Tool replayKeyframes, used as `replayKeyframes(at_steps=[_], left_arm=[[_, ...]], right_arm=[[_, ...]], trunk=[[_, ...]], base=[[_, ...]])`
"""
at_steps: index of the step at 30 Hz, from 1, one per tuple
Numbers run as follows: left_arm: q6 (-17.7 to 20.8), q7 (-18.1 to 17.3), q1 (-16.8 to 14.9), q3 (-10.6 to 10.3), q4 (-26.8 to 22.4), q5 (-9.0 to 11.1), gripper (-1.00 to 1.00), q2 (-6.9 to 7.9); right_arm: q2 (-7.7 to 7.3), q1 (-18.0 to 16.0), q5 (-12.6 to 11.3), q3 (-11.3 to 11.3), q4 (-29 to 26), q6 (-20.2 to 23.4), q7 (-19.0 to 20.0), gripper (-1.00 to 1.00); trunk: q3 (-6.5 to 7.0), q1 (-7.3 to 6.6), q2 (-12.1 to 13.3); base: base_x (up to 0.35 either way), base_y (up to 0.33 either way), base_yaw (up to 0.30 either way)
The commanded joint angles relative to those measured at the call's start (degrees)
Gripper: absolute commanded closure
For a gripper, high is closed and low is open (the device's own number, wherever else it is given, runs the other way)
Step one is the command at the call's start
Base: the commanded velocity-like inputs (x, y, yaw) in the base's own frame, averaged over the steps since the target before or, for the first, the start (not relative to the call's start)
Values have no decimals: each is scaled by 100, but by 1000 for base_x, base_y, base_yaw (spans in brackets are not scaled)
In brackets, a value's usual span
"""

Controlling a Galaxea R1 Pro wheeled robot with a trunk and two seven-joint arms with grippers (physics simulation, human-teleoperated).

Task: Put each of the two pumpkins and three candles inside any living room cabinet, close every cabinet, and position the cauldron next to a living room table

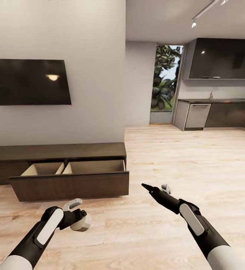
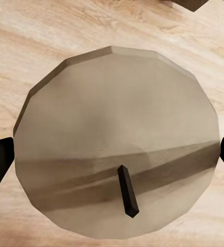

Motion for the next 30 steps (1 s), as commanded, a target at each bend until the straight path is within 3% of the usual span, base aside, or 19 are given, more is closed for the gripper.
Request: replayKeyframes(at_steps=[1,22,28,30], left_arm=[[3,60,-3,-19,-7,56,100,6],[14,54,-3,-19,-18,68,100,6],[31,37,12,-12,-213,135,100,30],[46,28,33,-14,-400,161,100,100]], right_arm=[[-5,-4,-29,10,0,17,-1,-100],[-11,-4,-31,10,-8,11,28,-100],[-37,-4,-55,18,-82,9,82,-100],[-47,-4,-58,19,-85,9,93,-100]], trunk=[[12,-23,39],[389,-484,881],[497,-616,1122],[533,-660,1202]], base=[[0,0,0],[0,0,0],[0,0,0],[0,0,0]])
